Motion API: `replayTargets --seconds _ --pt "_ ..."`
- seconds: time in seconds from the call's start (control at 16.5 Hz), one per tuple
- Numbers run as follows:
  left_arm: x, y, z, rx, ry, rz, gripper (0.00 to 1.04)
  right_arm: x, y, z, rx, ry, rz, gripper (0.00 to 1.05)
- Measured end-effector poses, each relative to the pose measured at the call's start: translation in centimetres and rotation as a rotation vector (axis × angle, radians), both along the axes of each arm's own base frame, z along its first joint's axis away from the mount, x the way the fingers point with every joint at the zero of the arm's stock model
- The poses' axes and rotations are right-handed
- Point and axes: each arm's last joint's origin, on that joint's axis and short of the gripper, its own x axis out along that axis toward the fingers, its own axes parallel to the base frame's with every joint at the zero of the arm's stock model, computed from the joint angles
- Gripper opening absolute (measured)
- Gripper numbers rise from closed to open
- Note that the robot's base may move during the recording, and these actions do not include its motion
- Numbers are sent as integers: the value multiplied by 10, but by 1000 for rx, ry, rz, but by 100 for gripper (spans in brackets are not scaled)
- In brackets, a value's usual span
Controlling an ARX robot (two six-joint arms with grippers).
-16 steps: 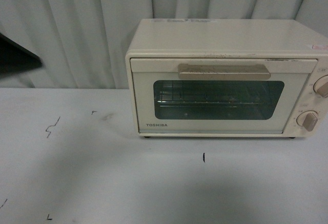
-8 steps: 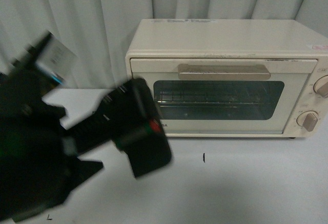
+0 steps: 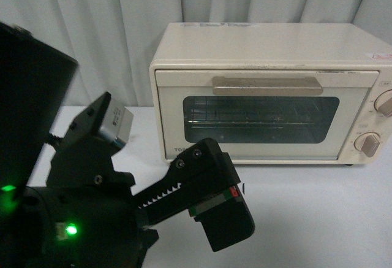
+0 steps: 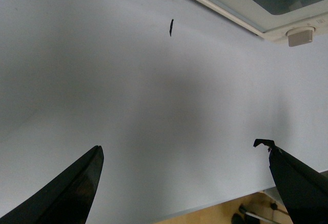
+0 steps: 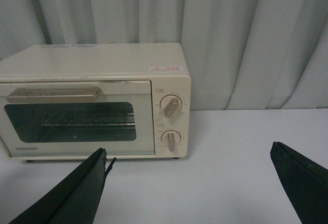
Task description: Open oven
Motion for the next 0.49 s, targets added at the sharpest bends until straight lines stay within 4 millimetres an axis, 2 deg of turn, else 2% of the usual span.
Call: replayTargets --seconds 0.12,0.24,0.3,0.49 --pt "9 -10 -27 -46 92 77 98 0 0 0 0 0 0 98" --pt "46 -33 -50 -130 171 220 98 0 0 0 0 0 0 98" --pt "54 -38 -69 -129 220 285 98 0 0 0 0 0 0 98" --pt "52 -47 -71 -151 237 301 98 0 0 0 0 0 0 98"
